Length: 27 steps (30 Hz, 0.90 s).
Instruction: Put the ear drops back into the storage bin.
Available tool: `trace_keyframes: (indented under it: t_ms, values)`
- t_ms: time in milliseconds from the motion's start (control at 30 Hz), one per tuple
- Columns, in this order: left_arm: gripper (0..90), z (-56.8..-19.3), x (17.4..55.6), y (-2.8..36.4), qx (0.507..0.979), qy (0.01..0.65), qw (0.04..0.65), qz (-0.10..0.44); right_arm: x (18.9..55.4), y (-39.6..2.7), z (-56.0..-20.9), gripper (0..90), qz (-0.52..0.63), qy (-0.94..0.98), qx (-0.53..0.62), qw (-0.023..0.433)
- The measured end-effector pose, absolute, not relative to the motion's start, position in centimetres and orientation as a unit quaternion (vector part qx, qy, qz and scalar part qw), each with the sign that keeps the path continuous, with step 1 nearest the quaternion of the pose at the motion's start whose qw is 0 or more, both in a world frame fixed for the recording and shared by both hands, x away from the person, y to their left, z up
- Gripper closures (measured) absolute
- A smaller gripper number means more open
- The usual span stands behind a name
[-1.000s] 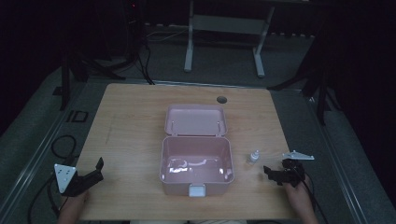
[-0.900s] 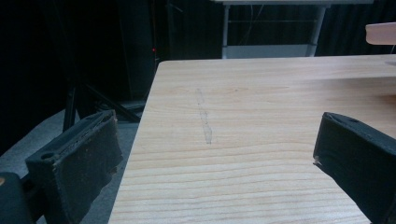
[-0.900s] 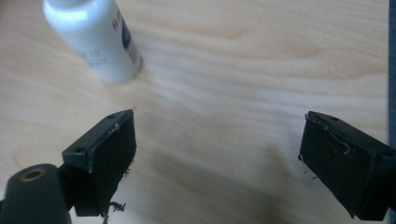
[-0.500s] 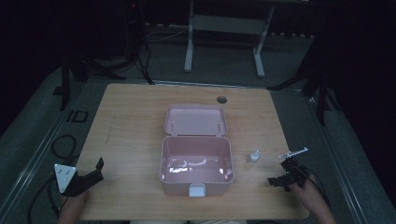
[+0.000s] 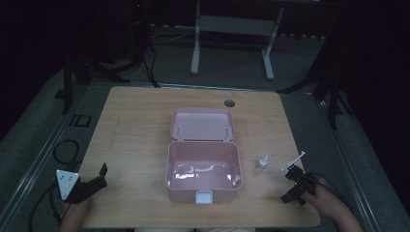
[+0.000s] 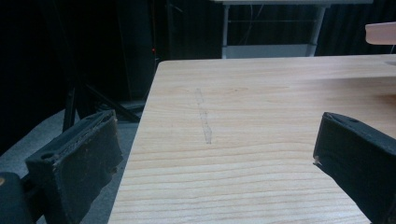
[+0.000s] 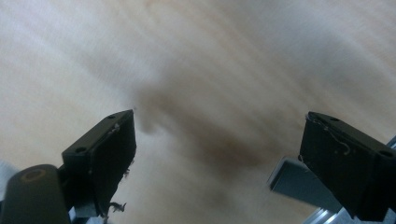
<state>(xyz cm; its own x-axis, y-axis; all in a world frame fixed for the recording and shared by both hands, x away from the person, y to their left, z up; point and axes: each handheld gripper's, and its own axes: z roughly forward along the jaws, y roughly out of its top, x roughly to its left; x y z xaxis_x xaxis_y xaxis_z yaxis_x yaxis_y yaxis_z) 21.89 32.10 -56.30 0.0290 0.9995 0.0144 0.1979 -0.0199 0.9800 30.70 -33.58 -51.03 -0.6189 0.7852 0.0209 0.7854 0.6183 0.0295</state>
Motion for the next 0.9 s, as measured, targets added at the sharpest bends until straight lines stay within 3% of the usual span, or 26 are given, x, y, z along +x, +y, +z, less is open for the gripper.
trace_keyframes:
  t_ms: [333,500,567,900]
  values:
    - [1.0,-56.3,21.9,32.1,0.559,0.536,0.450,0.445,30.4,-32.8,-50.4,10.5,0.035,-0.917,-0.395,0.047]
    - [1.0,-56.3,21.9,32.1,0.559,0.537,0.450,0.444,31.2,-32.6,-50.2,10.6,0.042,-0.917,-0.394,0.045]
    - [1.0,-56.3,21.9,32.1,0.559,0.537,0.450,0.444,31.6,-32.5,-50.2,14.4,0.052,-0.918,-0.392,0.038]
    - [1.0,-56.3,21.9,32.1,0.559,0.536,0.450,0.444,33.9,-31.7,-49.6,12.5,0.052,-0.916,-0.396,0.031]
